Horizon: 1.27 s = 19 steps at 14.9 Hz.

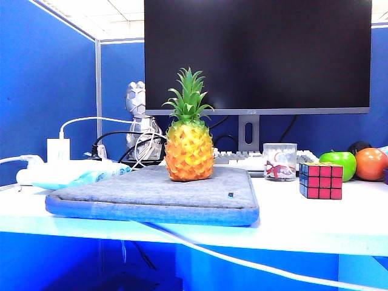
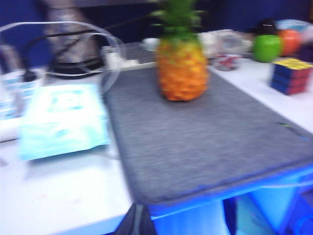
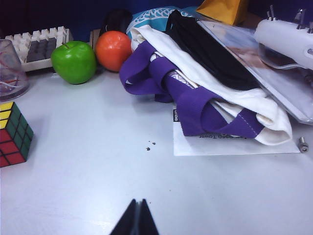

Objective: Rotate the Rubik's Cube so that its red face is facing towards you.

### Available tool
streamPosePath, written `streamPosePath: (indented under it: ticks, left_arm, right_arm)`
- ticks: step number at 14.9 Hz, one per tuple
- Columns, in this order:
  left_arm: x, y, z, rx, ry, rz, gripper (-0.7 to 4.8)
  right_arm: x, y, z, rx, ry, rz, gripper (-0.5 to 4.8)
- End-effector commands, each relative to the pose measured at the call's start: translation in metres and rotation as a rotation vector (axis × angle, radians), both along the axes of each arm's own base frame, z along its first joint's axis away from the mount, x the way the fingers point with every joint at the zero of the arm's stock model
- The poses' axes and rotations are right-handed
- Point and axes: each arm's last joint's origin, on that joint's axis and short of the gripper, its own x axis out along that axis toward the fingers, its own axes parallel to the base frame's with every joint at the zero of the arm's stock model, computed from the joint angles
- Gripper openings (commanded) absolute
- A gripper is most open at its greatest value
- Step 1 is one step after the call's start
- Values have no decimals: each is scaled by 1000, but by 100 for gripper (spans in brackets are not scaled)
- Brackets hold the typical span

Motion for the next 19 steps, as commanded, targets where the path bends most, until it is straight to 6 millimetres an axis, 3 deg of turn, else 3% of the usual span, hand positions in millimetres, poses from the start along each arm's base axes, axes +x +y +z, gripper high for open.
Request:
streamPosePath:
  ticks: [1,11,15,19]
  left_arm:
    - [0,0,2,1,-18,3,-2]
    - [0,1,-3,8,41,3,-2]
    - [0,0,8,-8,-77,-1,-2]
    - [0,1,7,-7,-71,3,-2]
  right_arm:
    - [0,0,-2,-4,10,-6,-1]
    - [1,5,-3,6,17,91,-1]
    - [1,19,-3,7,18,250,-1]
    - [1,20,-3,7,18,251,-1]
